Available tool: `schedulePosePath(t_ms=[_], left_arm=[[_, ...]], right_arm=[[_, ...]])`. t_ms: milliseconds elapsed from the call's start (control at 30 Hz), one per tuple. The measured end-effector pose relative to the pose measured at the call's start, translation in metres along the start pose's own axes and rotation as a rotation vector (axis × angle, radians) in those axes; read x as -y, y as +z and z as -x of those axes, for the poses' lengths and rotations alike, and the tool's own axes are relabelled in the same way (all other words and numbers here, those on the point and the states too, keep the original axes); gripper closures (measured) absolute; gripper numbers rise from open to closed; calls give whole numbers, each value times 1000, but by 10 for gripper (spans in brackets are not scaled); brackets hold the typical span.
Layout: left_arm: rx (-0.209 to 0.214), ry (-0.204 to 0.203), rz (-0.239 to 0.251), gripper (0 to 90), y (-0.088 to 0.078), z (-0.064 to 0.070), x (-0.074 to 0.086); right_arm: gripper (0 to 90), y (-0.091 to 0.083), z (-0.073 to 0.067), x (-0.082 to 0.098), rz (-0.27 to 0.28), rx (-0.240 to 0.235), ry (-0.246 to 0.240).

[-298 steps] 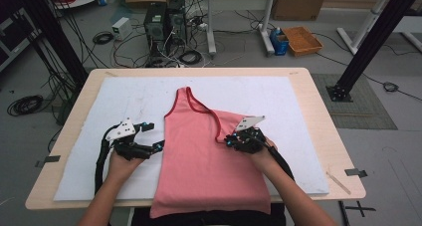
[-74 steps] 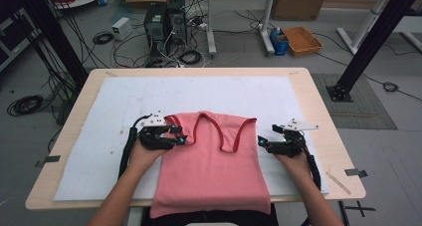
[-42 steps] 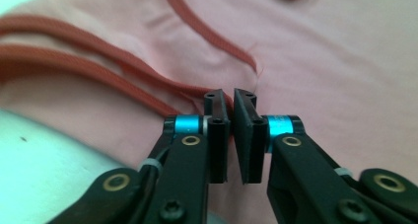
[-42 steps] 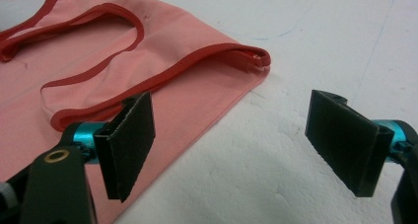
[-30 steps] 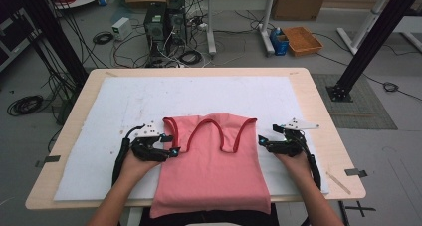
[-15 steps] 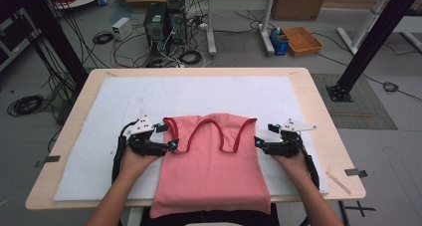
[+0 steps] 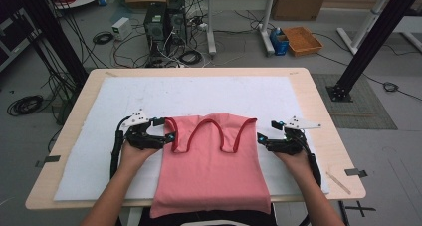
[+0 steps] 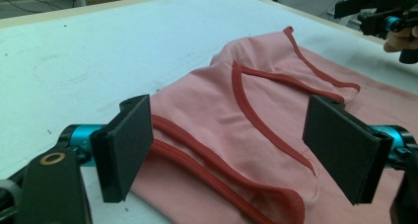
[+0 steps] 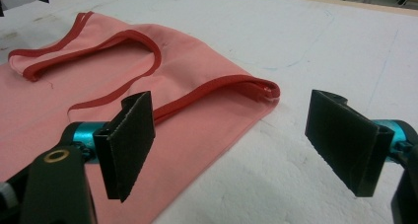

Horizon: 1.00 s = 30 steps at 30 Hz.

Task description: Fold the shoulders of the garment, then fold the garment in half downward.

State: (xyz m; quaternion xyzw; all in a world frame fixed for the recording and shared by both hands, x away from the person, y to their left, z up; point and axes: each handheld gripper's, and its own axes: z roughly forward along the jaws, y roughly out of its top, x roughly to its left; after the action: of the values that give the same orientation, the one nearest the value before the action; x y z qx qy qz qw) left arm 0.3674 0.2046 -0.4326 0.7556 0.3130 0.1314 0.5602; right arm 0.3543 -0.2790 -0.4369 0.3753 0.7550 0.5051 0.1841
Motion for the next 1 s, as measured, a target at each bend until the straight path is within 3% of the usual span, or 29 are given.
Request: schedulePosePath(t_ms=[433,700,1000], left_arm=[[-14,18,-15,170,1,2,-1],[-34,-13,-20,170,0,-4,2],[-84,-25,-46,170,-4,-15,6]], right_arm=[[189,-4,5,3,11,1,16],[189,-5,6,2,13,8,19],[189,0,1,1,-1,-6,9]])
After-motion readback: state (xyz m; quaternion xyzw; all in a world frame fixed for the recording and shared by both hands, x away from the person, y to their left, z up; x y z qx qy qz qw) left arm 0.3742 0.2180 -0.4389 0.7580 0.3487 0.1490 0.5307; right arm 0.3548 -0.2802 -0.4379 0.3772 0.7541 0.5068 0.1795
